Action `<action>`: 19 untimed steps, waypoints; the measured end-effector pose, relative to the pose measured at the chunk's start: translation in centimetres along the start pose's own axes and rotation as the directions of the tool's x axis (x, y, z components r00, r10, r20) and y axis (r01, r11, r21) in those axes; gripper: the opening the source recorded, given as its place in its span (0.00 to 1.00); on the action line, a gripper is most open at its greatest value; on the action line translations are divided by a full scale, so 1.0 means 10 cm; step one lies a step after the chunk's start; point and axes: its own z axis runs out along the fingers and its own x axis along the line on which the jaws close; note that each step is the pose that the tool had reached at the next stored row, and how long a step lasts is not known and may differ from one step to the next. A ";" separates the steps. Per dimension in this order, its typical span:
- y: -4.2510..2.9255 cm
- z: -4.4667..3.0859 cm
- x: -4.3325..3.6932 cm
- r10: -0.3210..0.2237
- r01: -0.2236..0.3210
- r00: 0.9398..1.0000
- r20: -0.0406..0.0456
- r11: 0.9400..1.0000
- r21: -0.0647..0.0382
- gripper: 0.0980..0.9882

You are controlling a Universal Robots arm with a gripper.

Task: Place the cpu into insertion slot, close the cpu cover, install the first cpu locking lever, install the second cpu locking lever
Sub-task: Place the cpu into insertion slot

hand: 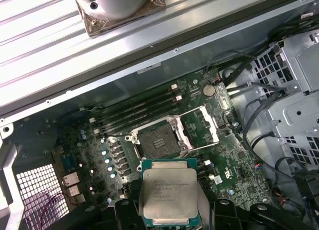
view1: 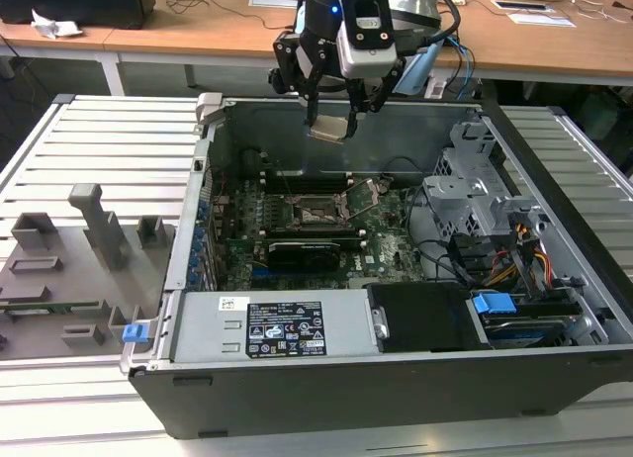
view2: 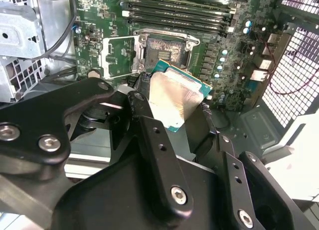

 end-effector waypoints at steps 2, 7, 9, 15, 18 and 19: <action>0.000 0.000 0.000 0.005 -0.005 1.000 0.000 1.000 0.000 0.48; 0.000 0.000 0.000 0.017 -0.017 1.000 0.001 1.000 0.000 0.48; 0.000 0.000 0.000 0.021 -0.021 1.000 0.002 1.000 0.000 0.48; 0.000 0.000 0.000 0.037 -0.037 0.999 0.003 0.999 -0.001 0.48; 0.000 0.000 0.000 0.042 -0.042 0.999 0.004 0.999 -0.001 0.48; 0.000 0.000 0.000 0.045 -0.045 0.999 0.004 0.999 -0.001 0.48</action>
